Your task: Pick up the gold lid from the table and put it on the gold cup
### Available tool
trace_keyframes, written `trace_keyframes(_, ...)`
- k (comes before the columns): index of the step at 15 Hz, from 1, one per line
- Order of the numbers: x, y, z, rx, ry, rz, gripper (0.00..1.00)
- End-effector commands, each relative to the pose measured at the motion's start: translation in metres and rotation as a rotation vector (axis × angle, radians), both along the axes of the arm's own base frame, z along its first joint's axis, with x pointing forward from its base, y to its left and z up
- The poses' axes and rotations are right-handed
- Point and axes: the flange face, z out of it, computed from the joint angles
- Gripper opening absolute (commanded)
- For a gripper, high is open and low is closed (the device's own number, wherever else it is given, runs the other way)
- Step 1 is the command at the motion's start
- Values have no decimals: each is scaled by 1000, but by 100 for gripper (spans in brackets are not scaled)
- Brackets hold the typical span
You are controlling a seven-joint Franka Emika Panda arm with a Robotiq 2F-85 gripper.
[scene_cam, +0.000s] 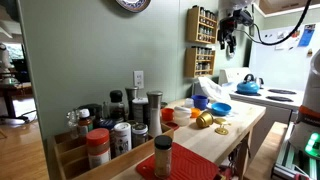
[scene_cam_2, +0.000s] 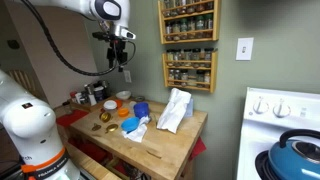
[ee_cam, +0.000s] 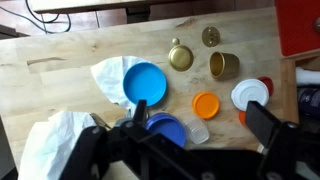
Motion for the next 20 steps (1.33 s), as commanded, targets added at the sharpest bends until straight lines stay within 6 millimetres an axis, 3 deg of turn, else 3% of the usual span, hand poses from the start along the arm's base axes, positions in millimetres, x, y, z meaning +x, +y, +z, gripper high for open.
trace_keyframes(1, 0, 0, 1, 0, 1, 0, 100)
trace_keyframes(5, 0, 0, 1, 0, 1, 0, 100)
trace_keyframes(9, -29, 47, -34, 107, 63, 46, 100)
trace_keyframes(12, -52, 81, -73, 205, 151, 42, 100)
trace_keyframes(15, -72, 101, -115, 242, 213, 4, 100)
trace_keyframes(16, -53, 93, -94, 222, 206, 48, 100)
trace_keyframes(17, -57, 95, -103, 221, 221, 49, 100)
trace_keyframes(20, -53, 94, -96, 222, 206, 47, 100)
